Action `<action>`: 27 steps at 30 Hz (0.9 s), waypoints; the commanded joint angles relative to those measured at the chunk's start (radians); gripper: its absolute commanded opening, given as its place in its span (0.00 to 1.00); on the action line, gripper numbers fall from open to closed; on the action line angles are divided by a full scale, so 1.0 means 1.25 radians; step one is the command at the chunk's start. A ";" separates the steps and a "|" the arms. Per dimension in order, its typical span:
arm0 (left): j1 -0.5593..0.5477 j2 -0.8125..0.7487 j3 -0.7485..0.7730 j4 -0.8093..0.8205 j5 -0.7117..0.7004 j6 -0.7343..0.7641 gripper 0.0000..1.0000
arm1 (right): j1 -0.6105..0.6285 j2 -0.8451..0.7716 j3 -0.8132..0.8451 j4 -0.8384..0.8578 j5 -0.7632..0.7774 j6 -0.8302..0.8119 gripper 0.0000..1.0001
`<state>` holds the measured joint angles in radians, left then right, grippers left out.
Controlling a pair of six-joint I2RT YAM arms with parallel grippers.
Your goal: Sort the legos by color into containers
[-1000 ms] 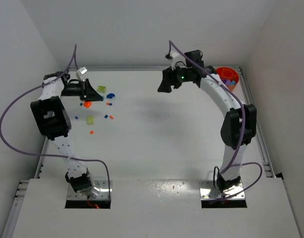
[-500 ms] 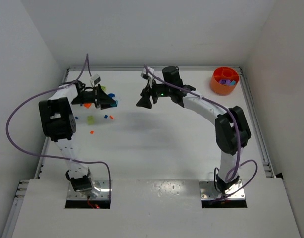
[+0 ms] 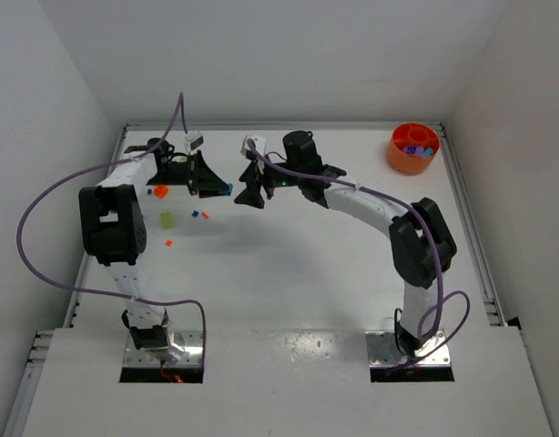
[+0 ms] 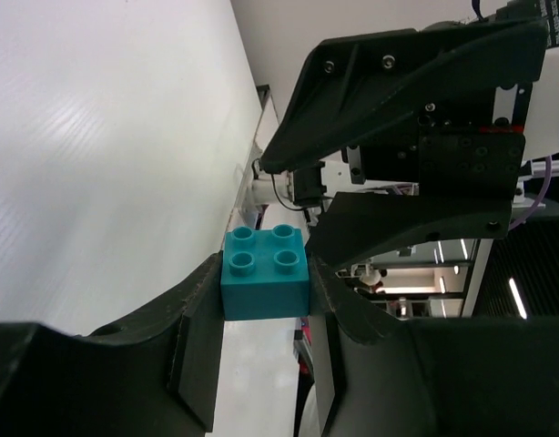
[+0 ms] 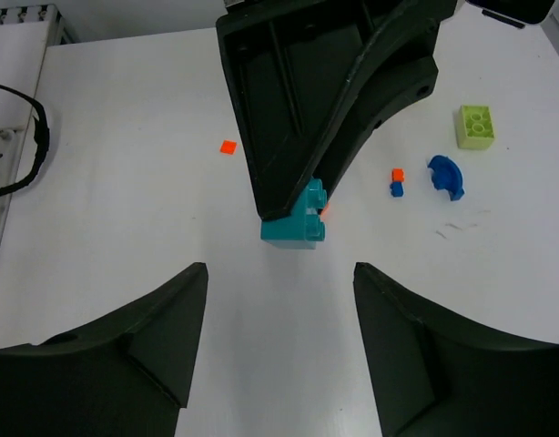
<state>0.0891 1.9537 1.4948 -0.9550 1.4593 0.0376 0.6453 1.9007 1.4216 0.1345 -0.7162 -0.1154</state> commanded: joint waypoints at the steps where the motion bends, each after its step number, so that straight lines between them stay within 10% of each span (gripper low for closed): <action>1: 0.001 -0.042 -0.004 0.017 0.128 -0.012 0.29 | 0.018 -0.005 0.027 0.058 -0.015 -0.034 0.66; 17: -0.055 -0.057 -0.004 0.024 0.128 -0.004 0.29 | 0.032 0.011 0.042 0.058 -0.007 -0.027 0.56; 27: -0.071 -0.072 -0.004 0.050 0.128 -0.021 0.44 | 0.032 0.000 0.019 0.058 0.028 -0.018 0.17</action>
<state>0.0158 1.9148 1.4921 -0.9325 1.4460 -0.0143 0.6773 1.9156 1.4311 0.1585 -0.6891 -0.1432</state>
